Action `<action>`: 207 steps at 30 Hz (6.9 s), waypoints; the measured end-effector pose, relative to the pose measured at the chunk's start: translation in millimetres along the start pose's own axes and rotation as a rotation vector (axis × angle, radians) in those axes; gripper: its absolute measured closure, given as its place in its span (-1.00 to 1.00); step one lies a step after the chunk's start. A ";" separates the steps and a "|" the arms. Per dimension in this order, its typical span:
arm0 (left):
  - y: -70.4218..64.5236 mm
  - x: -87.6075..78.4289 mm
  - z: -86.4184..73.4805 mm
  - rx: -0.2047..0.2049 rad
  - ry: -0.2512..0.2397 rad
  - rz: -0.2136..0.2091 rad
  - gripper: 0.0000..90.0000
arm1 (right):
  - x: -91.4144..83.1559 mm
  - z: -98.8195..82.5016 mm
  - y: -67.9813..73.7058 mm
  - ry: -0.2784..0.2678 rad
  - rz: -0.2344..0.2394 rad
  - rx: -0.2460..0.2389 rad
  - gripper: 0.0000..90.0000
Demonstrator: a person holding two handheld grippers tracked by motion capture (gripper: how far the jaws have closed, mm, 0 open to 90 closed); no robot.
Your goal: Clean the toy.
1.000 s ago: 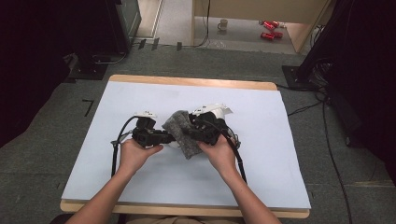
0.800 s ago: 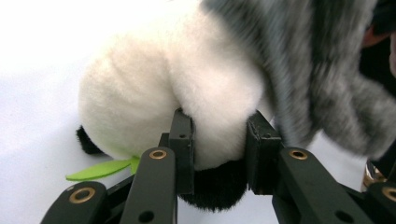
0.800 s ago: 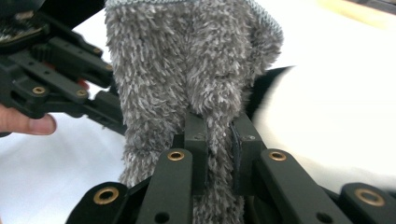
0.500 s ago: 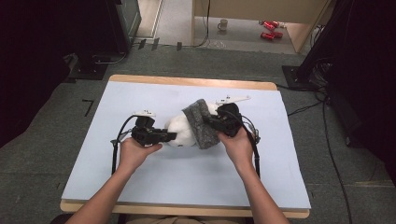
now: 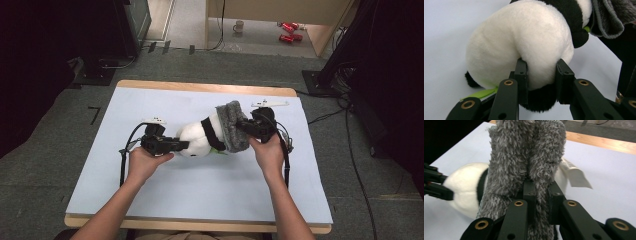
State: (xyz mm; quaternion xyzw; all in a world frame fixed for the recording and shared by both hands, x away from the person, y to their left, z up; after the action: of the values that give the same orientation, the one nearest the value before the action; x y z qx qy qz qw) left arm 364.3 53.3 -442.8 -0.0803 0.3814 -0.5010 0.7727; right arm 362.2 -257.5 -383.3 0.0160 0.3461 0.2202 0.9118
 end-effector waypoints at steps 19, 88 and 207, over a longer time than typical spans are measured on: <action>1.6 -2.1 0.4 0.014 -0.017 0.010 0.53 | 4.6 -14.5 -39.4 0.052 -0.104 0.059 0.82; 31.3 6.9 28.5 0.249 0.074 -0.199 -0.33 | 4.1 -36.1 29.2 0.141 0.125 -0.097 0.81; 4.4 23.0 15.6 0.004 0.021 -0.086 0.57 | 44.8 -60.4 101.9 0.202 0.278 -0.296 0.83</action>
State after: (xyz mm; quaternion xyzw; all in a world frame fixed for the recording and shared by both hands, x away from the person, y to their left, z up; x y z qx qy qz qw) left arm 382.6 32.2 -445.9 -0.0900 0.3848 -0.5353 0.7465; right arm 313.6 -154.5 -438.7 -0.0923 0.3942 0.3928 0.8257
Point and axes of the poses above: each handheld gripper's, and its own axes: x roughly forward along the jaws, z roughly out of its top, y roughly to its left, the point moved 2 cm from there along x, roughly forward along the jaws, and after that the axes turned 5 degrees about -z, right-handed, at the moved point
